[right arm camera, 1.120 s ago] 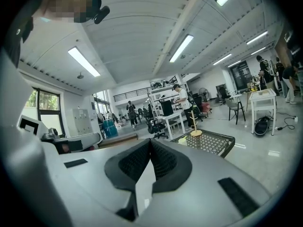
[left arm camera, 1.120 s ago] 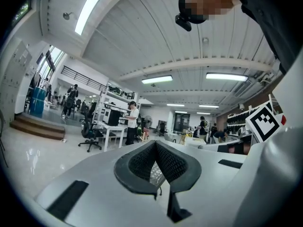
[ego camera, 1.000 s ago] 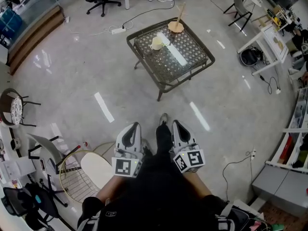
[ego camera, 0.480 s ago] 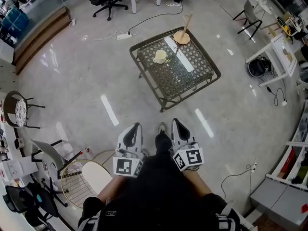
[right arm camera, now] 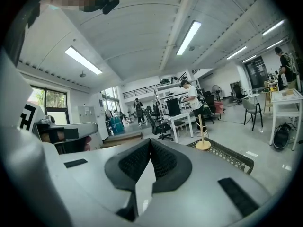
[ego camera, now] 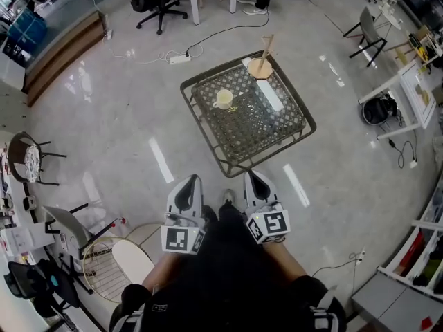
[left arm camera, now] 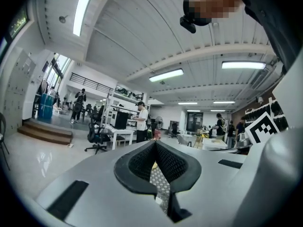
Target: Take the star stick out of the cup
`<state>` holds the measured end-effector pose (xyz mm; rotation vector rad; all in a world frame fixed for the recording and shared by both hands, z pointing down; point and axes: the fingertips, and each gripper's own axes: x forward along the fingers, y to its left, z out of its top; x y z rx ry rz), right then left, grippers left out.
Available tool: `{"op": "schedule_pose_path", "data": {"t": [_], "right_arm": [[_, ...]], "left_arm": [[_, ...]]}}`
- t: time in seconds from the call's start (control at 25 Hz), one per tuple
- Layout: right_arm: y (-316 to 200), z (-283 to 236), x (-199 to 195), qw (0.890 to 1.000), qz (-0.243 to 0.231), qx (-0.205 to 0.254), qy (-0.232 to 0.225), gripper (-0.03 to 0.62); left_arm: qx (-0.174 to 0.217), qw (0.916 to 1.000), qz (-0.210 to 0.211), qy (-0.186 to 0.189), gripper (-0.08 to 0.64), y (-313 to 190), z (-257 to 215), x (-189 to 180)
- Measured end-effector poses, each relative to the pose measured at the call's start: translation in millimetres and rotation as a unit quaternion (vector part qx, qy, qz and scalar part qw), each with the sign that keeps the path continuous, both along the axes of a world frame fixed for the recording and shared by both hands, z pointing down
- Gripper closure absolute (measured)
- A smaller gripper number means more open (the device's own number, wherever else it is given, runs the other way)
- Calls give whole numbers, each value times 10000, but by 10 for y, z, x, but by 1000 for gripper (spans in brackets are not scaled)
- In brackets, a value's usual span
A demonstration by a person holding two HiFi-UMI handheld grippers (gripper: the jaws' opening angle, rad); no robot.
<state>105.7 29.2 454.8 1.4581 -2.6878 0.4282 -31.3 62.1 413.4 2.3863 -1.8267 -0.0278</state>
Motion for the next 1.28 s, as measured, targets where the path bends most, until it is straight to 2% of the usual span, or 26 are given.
{"op": "schedule_pose_path", "data": {"t": [0.16, 0.44, 0.8, 1.04, 1.28], "right_arm": [[-321, 104, 90, 9999, -95, -57, 50, 583], [-735, 302, -82, 9993, -231, -304, 29, 583], [-1452, 532, -196, 9981, -24, -617, 7, 583], [-1996, 833, -292, 9935, 222, -1113, 22, 583], [-2444, 1310, -294, 9815, 578, -1826, 32, 581]], "left_arm": [[38, 9998, -169, -17, 546, -251, -35, 92], [-2, 9996, -267, -71, 546, -632, 8, 3], [-90, 10000, 11, 10, 546, -1388, 146, -45], [-260, 9994, 234, 52, 546, -2042, 228, -180], [-482, 9978, 461, 57, 546, -2675, 366, -292]]}}
